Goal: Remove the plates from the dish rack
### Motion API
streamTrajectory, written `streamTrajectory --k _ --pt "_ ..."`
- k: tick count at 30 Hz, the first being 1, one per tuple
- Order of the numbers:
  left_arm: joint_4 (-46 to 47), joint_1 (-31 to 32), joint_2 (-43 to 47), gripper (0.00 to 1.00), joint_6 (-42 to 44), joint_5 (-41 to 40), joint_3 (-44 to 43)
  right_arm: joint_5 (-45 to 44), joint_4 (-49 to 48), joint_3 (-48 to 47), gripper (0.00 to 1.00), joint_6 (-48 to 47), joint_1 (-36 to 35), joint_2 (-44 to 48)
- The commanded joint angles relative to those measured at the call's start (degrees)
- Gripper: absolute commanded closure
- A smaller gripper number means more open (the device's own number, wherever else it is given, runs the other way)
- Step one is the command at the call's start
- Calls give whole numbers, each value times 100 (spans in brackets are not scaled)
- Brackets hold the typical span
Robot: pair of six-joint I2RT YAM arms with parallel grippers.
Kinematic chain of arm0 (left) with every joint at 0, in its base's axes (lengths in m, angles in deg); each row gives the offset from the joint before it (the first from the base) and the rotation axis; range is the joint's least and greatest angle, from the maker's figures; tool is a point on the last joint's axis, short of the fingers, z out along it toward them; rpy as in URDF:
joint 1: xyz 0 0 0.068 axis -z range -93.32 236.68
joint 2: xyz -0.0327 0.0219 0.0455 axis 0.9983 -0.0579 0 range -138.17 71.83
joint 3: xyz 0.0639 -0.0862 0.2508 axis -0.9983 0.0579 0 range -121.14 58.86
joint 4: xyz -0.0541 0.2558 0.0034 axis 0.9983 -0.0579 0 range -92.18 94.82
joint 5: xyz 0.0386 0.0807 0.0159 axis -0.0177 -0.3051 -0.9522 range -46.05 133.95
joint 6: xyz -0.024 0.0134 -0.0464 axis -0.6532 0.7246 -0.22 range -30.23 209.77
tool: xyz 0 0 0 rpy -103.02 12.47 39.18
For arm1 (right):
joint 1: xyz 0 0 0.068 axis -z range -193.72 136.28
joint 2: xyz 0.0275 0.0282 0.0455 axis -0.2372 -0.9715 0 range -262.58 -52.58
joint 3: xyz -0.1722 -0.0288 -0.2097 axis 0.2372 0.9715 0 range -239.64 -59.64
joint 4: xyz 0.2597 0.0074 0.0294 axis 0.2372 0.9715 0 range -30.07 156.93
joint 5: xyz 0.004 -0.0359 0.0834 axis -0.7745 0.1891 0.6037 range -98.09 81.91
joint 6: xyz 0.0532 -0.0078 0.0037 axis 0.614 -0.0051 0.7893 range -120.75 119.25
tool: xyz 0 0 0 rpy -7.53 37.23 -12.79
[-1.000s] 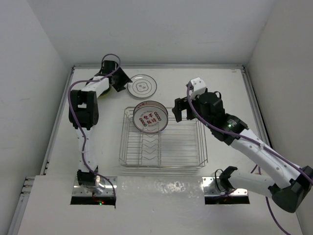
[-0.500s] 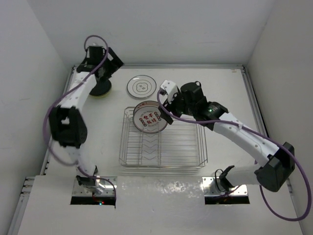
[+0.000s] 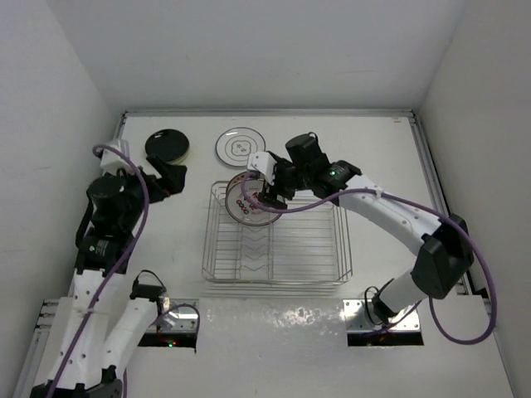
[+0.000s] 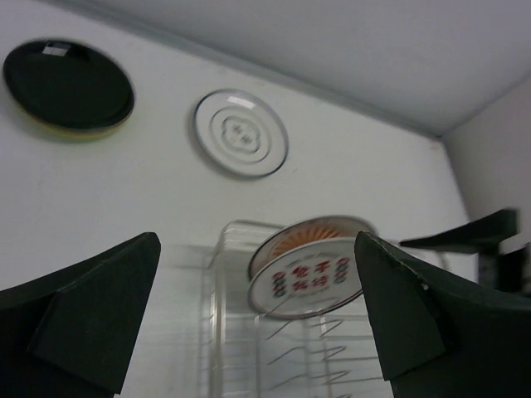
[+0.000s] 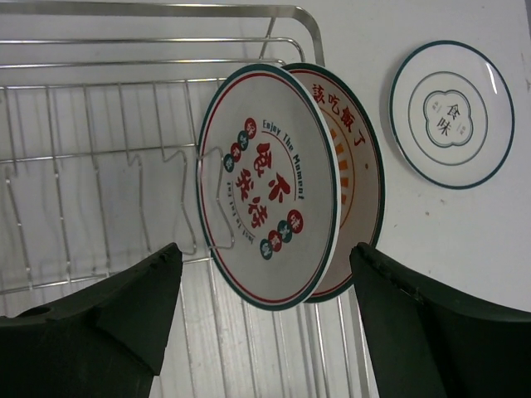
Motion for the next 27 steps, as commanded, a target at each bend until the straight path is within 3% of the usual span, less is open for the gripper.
streamTrajectory --k 1,3,6,9,17,24,27 --pt "-227 -28 354 0 675 -427 804 107 60 -368 20 -521 6 -263" --pt "-201 -28 540 0 588 -612 955 71 -81 -342 20 -547 15 -317" --pt "18 -28 549 0 658 -208 998 54 -196 -324 22 -627 24 -431" --pt "-69 -28 365 0 711 -41 973 89 -82 -473 31 -671 42 -659" --pt "36 -28 487 0 720 126 1060 133 -204 -483 41 -767 182 -967" --pt "63 -19 400 0 728 232 1052 405 -301 -439 71 -645 235 -959" --pt "63 -27 399 0 728 232 1069 423 -459 -377 78 -566 235 -932"
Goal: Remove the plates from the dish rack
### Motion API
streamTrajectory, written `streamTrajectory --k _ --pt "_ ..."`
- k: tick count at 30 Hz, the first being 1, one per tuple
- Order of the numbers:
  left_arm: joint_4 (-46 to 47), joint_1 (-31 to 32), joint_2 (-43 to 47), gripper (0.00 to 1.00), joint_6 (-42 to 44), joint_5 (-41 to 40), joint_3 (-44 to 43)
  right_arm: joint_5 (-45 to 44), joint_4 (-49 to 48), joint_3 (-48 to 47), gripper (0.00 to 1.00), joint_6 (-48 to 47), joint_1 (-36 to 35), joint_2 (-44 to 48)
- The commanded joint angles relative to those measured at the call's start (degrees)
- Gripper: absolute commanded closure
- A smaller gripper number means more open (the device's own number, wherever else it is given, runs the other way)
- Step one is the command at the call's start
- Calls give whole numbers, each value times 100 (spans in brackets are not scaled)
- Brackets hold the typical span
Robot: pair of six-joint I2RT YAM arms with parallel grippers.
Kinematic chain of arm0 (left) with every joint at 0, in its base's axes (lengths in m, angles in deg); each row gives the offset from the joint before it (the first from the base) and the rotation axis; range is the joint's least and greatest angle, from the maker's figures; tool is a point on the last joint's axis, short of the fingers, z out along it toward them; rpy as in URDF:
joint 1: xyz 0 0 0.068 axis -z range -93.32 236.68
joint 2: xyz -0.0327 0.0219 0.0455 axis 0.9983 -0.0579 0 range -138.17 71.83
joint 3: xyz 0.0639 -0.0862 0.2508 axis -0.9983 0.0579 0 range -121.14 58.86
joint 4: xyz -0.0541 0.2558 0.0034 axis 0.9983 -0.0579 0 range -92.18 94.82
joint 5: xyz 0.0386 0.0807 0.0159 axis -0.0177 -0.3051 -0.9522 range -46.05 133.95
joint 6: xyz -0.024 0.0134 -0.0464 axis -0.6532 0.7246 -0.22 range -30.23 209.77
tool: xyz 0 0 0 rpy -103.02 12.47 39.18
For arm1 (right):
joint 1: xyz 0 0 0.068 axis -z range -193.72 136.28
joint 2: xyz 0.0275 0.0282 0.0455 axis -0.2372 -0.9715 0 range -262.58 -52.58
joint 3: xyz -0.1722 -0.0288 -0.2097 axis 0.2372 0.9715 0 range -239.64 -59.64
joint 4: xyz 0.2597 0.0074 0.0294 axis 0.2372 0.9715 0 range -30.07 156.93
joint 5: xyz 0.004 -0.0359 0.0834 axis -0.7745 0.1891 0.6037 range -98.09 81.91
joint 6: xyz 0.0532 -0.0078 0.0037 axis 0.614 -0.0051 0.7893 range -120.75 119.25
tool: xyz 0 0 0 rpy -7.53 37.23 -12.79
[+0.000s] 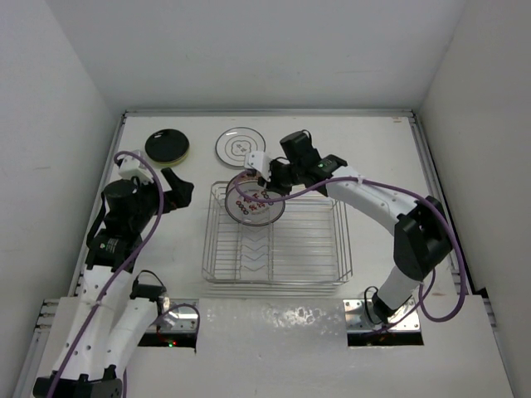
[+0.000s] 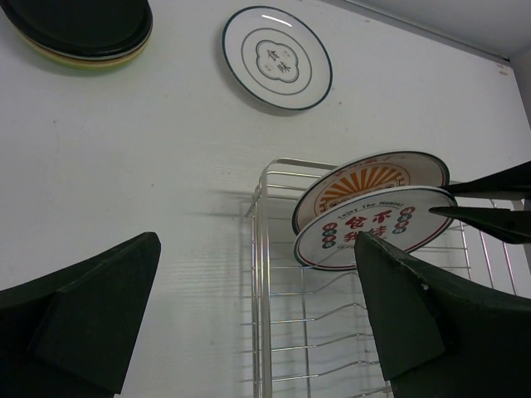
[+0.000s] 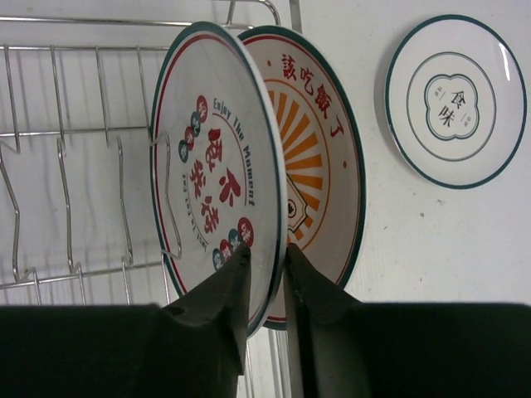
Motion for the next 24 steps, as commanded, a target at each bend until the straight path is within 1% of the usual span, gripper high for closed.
streamTrajectory --k 1,3,8,9,10,20,24 --pt "260 -19 34 0 79 83 22 329 -269 -78 81 86 -27 71" --pt "268 -19 34 0 71 66 22 294 -295 -69 84 121 -27 62" --pt "260 -19 -1 0 71 75 22 197 -401 -34 89 253 -27 80" --pt "259 -27 -9 0 71 83 22 154 -410 -34 93 305 -27 97" --pt "259 -19 -27 0 71 83 22 118 -462 -25 100 341 -27 115" --pt "286 -28 -45 0 53 101 -4 -303 -674 -51 100 666 -27 519" --pt "303 -28 -36 0 -17 417 -127 -690 -700 -288 100 1156 -27 765"
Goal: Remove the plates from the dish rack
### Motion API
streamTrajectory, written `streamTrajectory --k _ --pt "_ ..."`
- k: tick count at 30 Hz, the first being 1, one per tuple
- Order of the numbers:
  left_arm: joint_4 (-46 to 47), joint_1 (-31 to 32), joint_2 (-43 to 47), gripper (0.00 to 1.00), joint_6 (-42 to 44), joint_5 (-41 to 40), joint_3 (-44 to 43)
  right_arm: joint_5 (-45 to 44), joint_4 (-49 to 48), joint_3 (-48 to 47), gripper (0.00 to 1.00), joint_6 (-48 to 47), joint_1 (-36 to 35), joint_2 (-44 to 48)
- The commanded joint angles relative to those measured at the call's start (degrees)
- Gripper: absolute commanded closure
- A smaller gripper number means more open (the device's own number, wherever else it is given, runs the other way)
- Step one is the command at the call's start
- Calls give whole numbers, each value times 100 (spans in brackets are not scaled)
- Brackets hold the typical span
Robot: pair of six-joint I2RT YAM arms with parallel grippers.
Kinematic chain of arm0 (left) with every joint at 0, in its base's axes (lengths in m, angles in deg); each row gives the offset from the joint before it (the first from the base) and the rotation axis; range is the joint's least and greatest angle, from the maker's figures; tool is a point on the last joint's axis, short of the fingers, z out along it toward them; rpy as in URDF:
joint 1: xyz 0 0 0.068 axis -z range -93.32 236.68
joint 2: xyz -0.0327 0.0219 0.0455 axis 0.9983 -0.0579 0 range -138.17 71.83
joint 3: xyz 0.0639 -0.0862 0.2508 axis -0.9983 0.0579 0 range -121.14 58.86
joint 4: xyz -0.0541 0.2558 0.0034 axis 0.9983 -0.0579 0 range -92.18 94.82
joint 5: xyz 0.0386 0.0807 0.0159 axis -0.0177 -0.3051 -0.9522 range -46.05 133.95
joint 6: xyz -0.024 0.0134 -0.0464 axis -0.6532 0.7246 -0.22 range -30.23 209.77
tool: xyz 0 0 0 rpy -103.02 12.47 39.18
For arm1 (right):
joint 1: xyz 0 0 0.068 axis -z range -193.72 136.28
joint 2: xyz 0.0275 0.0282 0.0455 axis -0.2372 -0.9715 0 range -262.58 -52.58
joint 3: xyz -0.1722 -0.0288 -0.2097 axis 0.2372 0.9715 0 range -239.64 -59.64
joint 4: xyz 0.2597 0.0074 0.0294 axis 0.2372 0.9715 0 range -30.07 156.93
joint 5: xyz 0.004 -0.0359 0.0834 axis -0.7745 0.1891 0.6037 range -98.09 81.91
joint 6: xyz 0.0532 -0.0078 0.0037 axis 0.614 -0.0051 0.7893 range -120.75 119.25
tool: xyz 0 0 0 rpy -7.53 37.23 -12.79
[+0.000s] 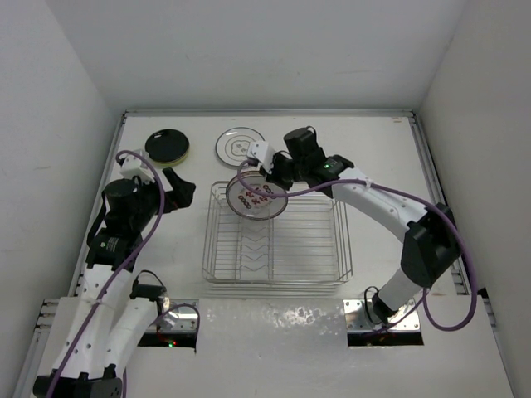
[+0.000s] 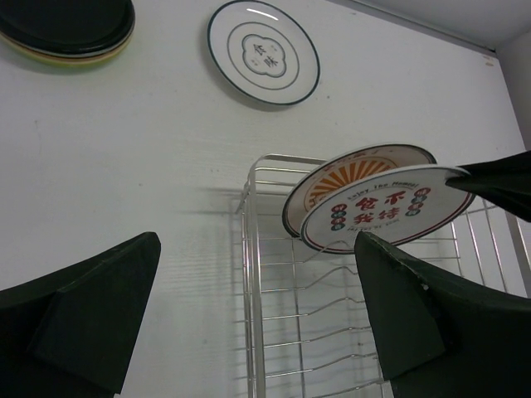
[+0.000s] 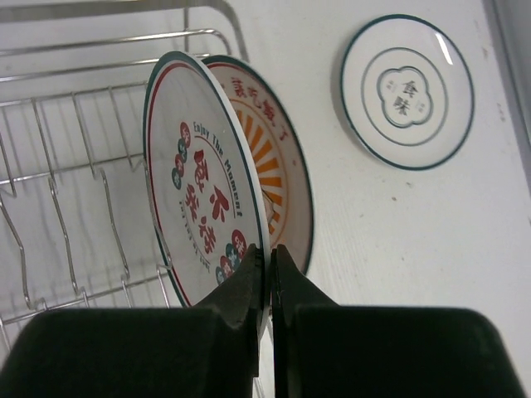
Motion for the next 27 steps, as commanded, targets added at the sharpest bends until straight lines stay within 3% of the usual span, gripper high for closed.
streamTrajectory --k 1,8,12,20,27 --pt "395 -28 41 0 -50 417 -145 -304 -381 -436 100 559 -21 583" --pt "1704 -28 269 0 -656 2498 -171 -761 50 -1114 100 2375 -21 1014" --pt "2434 -28 278 0 -999 3115 -40 -726 -38 -1080 100 3818 -21 1331" --pt "2400 -28 -38 3 -1132 3003 57 56 -1021 -509 100 5814 -12 1806" --pt "2285 -28 -117 18 -1105 2712 31 215 -1514 -95 100 6194 -12 2131"
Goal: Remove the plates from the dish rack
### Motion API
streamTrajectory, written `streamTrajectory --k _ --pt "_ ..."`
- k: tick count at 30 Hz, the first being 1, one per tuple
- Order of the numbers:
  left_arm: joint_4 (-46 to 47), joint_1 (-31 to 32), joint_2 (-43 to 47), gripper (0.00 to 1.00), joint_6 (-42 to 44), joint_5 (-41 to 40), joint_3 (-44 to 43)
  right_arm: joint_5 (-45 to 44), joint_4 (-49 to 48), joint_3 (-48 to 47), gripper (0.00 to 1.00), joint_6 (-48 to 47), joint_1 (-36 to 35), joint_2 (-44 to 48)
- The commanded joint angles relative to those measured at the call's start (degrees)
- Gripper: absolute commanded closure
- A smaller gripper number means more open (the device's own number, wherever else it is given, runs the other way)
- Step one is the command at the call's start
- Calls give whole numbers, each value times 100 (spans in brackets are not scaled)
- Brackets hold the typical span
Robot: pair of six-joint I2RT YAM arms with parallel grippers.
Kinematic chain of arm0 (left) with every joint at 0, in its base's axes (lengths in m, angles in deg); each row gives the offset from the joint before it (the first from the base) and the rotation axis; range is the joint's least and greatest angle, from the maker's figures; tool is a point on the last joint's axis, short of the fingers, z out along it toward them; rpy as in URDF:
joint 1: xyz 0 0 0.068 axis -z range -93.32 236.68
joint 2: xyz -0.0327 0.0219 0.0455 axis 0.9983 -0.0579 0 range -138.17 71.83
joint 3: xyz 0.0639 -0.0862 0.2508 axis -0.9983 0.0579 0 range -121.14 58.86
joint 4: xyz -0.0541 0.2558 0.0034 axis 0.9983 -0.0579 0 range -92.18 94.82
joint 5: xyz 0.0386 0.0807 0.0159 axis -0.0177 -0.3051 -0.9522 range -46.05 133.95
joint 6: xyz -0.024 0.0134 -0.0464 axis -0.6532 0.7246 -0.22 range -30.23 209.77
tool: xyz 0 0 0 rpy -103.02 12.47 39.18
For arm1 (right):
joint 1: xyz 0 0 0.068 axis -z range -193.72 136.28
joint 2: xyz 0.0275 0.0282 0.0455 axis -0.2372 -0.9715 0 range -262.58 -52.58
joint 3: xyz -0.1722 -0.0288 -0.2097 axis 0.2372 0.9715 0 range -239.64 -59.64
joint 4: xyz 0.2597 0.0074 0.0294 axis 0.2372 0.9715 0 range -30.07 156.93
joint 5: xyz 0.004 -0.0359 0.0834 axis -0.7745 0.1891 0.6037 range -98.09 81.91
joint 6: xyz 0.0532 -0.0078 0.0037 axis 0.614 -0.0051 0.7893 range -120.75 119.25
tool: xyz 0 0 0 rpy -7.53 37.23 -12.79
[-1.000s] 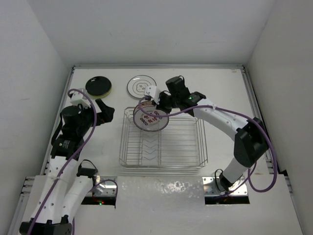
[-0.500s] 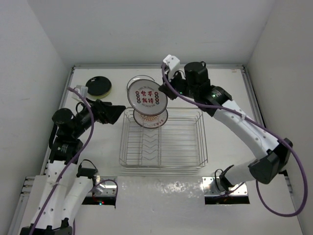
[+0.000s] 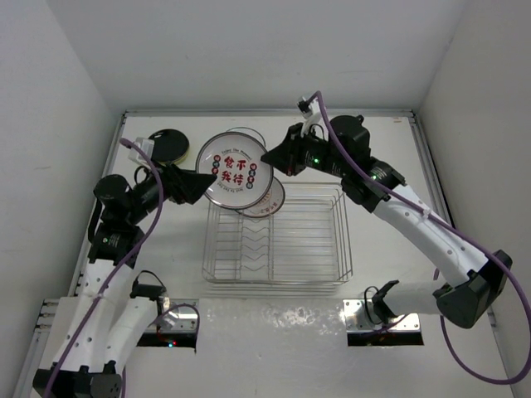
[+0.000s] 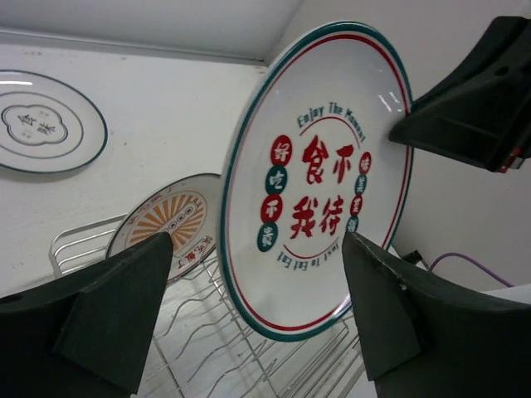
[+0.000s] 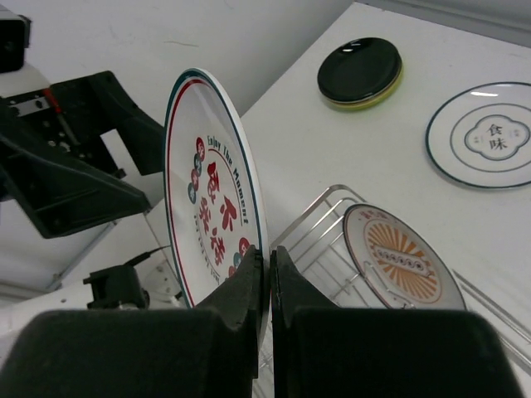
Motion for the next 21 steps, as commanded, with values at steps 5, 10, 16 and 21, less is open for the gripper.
streamTrajectory --k 5,10,16,21 --pt "420 -28 -93 45 -207 92 38 449 -1148 328 100 753 -21 309" --pt "921 -19 -322 91 -532 391 47 459 -1378 460 96 780 -21 361" --pt "597 -28 -734 100 -875 -564 -322 -629 -1054 785 2 298 -21 703" --pt "-125 -36 -1569 100 -1305 -1838 -1200 -2168 -341 1119 1 -99 -21 1336"
